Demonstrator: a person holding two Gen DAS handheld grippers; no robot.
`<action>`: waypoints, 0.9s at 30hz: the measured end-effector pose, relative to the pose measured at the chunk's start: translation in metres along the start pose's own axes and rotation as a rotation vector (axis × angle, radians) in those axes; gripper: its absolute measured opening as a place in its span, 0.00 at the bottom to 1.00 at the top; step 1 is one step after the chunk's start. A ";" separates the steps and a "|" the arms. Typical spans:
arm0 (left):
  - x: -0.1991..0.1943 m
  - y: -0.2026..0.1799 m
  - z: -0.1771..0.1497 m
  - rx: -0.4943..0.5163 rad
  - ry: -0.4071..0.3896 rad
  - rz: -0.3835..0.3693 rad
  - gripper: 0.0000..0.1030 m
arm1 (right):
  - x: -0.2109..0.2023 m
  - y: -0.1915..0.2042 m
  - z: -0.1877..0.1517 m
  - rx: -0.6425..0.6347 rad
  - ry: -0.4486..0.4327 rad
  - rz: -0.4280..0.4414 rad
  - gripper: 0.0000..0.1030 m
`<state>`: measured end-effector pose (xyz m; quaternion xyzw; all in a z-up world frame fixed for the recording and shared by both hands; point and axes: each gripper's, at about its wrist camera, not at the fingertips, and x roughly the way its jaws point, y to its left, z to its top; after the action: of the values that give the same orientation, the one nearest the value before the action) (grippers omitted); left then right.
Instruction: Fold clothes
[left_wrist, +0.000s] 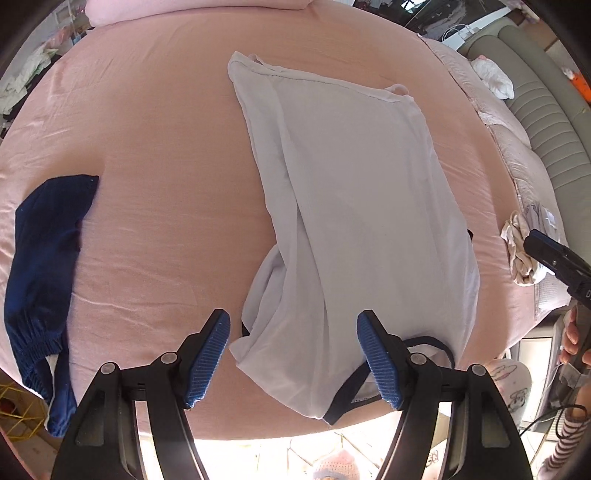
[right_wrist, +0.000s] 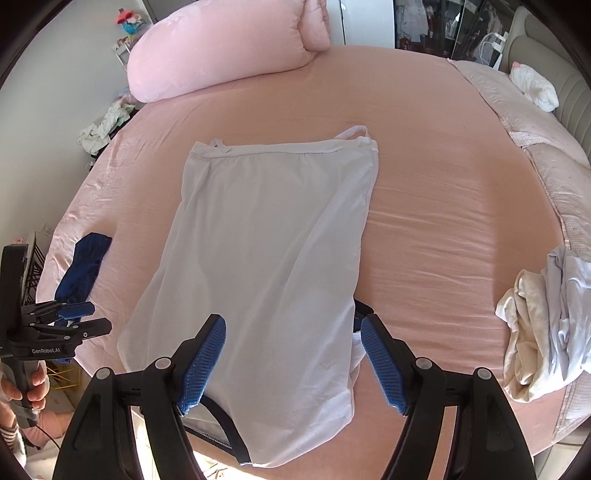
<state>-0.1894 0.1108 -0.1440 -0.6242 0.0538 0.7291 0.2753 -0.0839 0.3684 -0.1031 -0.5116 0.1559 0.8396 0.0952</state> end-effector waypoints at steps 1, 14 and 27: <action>-0.001 0.000 -0.006 -0.004 -0.011 -0.028 0.68 | -0.001 0.003 -0.005 -0.007 -0.010 0.004 0.73; -0.021 -0.029 -0.064 0.076 -0.250 0.038 0.68 | -0.005 0.016 -0.068 0.014 -0.078 0.038 0.73; 0.030 -0.045 -0.094 0.122 -0.183 0.034 0.68 | 0.005 0.056 -0.143 -0.023 -0.142 0.109 0.73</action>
<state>-0.0876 0.1187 -0.1808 -0.5362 0.0835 0.7829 0.3042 0.0149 0.2642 -0.1595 -0.4424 0.1665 0.8795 0.0543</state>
